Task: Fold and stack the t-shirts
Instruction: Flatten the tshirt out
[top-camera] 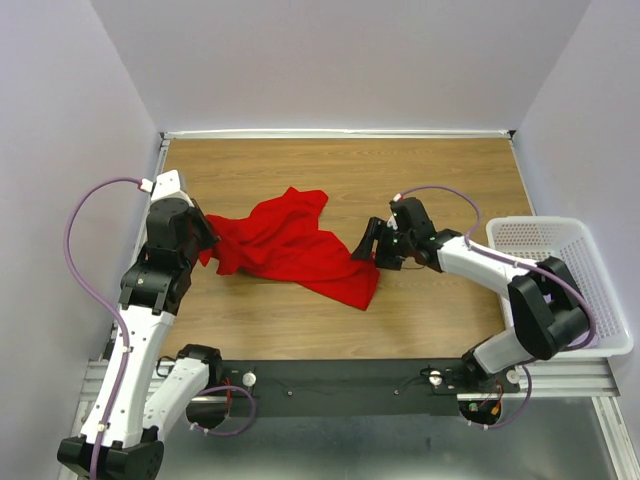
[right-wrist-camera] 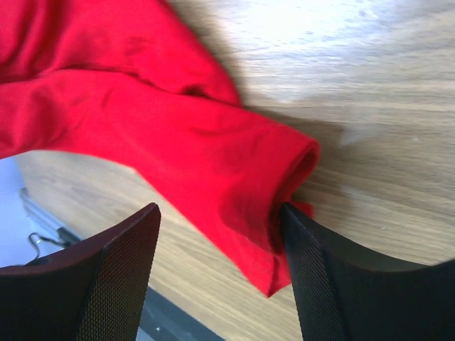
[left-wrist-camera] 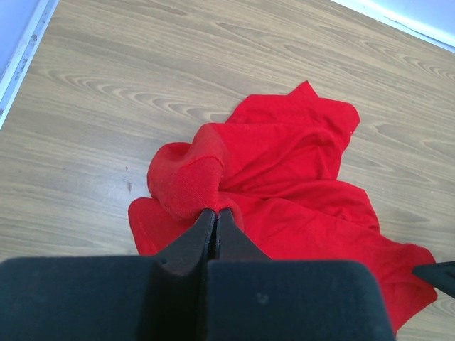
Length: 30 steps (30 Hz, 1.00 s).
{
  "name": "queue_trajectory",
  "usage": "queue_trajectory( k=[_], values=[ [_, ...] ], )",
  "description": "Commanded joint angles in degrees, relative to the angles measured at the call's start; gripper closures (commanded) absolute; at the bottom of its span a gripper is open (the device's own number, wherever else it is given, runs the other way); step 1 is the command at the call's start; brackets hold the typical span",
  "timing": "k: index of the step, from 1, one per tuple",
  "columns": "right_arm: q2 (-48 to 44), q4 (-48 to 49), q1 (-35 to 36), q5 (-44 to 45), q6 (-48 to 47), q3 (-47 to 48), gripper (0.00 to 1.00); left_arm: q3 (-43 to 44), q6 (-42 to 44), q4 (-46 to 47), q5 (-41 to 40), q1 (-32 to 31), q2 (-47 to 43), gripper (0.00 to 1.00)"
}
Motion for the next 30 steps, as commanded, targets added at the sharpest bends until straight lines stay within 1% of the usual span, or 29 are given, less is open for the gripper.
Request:
queue_trajectory(
  k=[1,6,10,13,20,30],
  values=[
    [-2.83,1.32,0.04,-2.66,1.40,0.31,0.26,-0.72,-0.37,-0.74,0.89,0.31,-0.89,1.00],
    [-4.49,1.24,0.04,-2.57,1.84,0.65,0.29,-0.81,-0.37,-0.47,1.15,0.31,-0.81,1.00],
    [-4.32,1.06,0.04,-2.40,2.20,0.74,0.31,-0.99,-0.46,-0.38,1.33,0.40,-0.81,1.00],
    [-3.71,1.06,0.04,-1.69,2.90,0.39,0.34,-1.16,-0.46,-0.38,1.50,0.31,-1.07,1.00],
    [-1.42,1.06,0.04,-0.11,4.66,-1.19,0.34,-1.34,-0.37,-0.82,1.59,0.31,-1.42,1.00],
    [0.78,1.24,0.04,3.14,4.39,-3.21,0.36,-1.43,-0.28,-1.00,1.24,0.31,-1.51,1.00]
  ],
)
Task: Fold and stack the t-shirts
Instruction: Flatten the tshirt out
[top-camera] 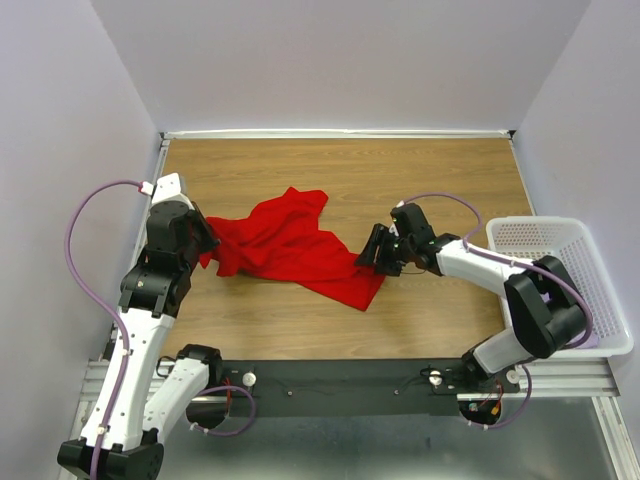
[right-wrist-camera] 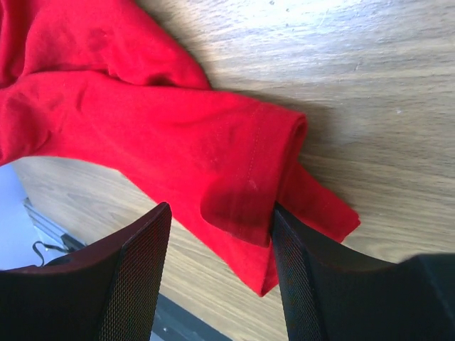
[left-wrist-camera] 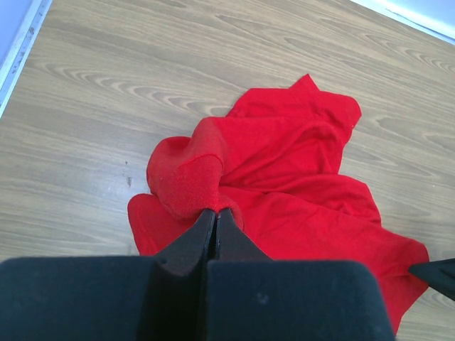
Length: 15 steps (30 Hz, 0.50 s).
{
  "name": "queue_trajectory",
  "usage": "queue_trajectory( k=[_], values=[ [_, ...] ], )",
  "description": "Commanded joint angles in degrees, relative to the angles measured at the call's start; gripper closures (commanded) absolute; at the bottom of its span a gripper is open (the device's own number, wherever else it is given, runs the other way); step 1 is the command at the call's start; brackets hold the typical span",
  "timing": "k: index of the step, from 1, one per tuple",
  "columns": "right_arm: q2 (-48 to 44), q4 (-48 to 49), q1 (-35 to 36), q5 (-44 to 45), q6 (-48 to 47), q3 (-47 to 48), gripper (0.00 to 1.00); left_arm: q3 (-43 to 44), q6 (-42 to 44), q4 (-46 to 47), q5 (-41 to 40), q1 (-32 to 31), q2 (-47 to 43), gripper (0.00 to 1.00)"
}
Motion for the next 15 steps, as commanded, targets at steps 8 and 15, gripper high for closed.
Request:
queue_trajectory(
  k=[8,15],
  values=[
    [2.60,0.80,0.04,3.39,-0.02,-1.31,0.36,-0.64,-0.37,-0.08,0.76,0.31,-0.22,1.00],
    [3.66,1.06,0.04,4.09,-0.29,-1.66,0.36,-0.55,-0.46,0.10,0.67,0.31,0.05,1.00]
  ],
)
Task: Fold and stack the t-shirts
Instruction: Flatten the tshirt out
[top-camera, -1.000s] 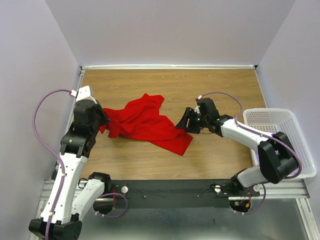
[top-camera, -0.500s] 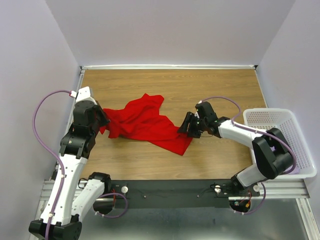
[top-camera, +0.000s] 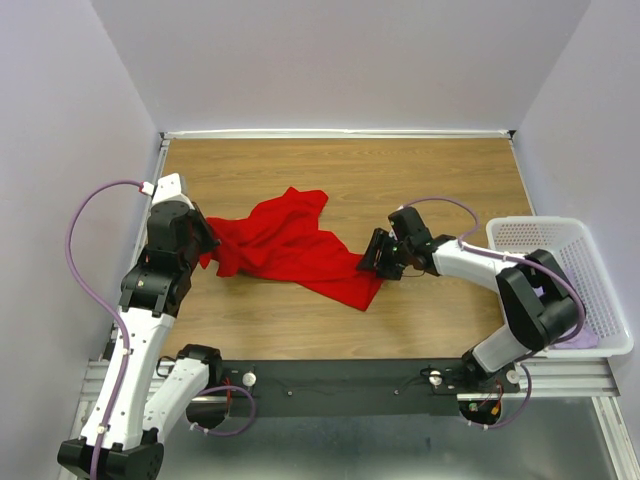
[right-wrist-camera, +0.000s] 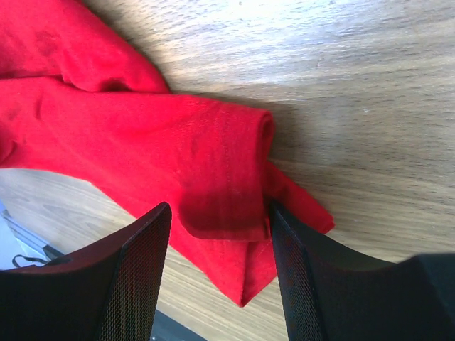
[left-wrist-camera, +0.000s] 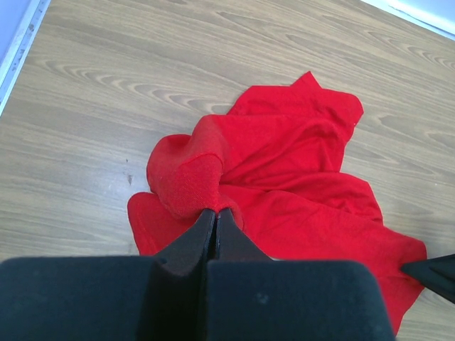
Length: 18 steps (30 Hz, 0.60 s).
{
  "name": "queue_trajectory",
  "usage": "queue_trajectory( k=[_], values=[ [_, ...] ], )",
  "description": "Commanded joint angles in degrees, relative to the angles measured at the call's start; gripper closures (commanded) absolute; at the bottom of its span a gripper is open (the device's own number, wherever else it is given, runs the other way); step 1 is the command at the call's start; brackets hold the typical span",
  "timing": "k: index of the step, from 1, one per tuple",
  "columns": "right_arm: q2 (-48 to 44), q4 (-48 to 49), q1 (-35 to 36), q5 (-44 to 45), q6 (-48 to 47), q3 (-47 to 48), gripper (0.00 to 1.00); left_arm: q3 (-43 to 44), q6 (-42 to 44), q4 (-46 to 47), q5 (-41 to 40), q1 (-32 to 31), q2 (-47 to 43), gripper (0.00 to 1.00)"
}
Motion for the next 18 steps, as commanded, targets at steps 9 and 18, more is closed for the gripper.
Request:
queue_trajectory(
  k=[9,18],
  values=[
    [-3.27,0.65,0.13,1.40,-0.31,-0.75,0.58,0.70,-0.37,-0.15,-0.29,0.31,0.00,1.00],
    [-6.52,-0.67,-0.13,3.15,0.04,-0.13,0.77,1.14,-0.37,-0.41,-0.73,0.31,0.27,1.00]
  ],
)
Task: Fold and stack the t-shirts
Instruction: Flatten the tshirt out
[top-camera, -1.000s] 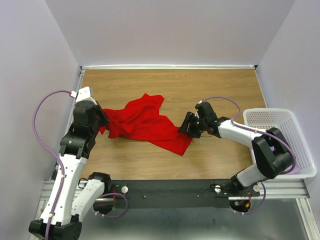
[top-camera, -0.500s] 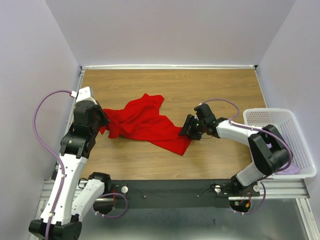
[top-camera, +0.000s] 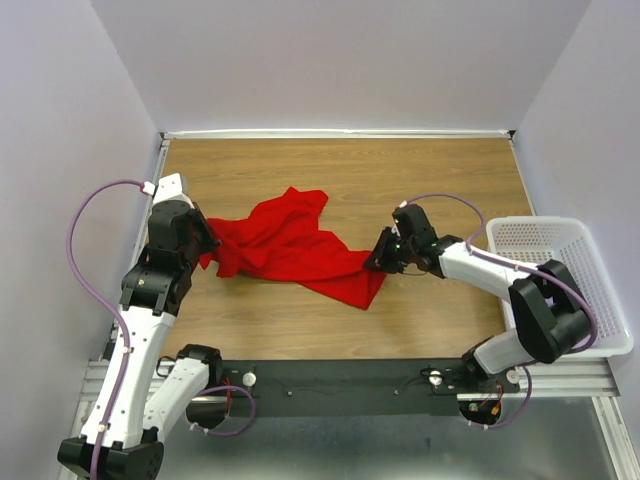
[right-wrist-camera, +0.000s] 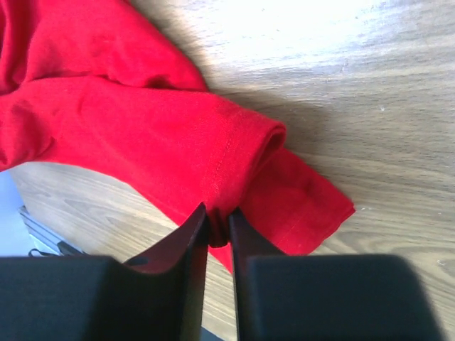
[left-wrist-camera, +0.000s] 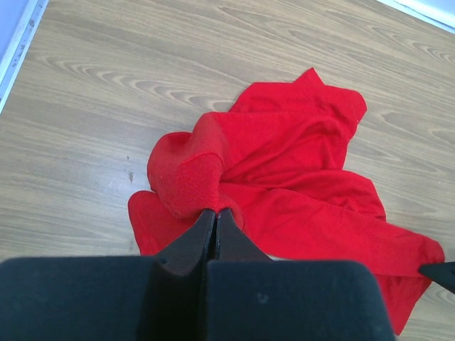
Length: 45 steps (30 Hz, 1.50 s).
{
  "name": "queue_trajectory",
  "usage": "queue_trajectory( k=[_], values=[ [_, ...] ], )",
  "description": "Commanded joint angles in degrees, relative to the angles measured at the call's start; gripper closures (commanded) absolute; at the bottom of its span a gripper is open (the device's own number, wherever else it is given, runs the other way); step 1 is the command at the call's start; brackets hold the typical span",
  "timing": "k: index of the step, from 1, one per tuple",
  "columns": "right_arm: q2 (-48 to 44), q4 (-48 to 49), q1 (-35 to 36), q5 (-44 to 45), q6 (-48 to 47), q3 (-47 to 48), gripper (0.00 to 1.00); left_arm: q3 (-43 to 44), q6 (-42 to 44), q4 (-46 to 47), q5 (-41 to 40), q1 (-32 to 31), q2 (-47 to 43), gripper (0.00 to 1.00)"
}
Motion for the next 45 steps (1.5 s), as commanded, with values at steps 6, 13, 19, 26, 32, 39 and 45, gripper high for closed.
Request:
queue_trajectory(
  k=[6,13,19,26,32,39,45],
  values=[
    [-3.87,-3.65,-1.28,3.55,-0.59,1.23,0.81,1.60,0.16,-0.08,-1.83,0.40,0.18,1.00],
    [-3.17,-7.87,-1.72,4.61,-2.61,3.60,0.71,1.95,0.24,0.53,-1.92,0.31,1.23,1.00],
    [-1.94,-8.05,-1.72,4.60,-2.88,4.83,0.72,1.69,-0.11,1.32,-1.66,0.31,1.85,1.00],
    [0.00,-8.14,-1.89,6.36,-3.76,7.12,0.99,1.42,-0.02,3.08,-1.13,0.31,3.16,1.00],
    [3.16,-9.46,-6.28,8.91,-8.32,16.15,0.99,8.88,2.17,9.75,-1.66,2.24,13.26,1.00],
    [11.68,-10.25,-13.84,11.72,-16.32,43.88,0.99,36.10,0.34,16.61,3.79,9.27,33.55,1.00],
    [15.64,-10.34,-17.88,16.90,-24.40,70.26,1.00,70.01,-2.57,17.75,10.28,14.19,46.23,1.00]
  ],
)
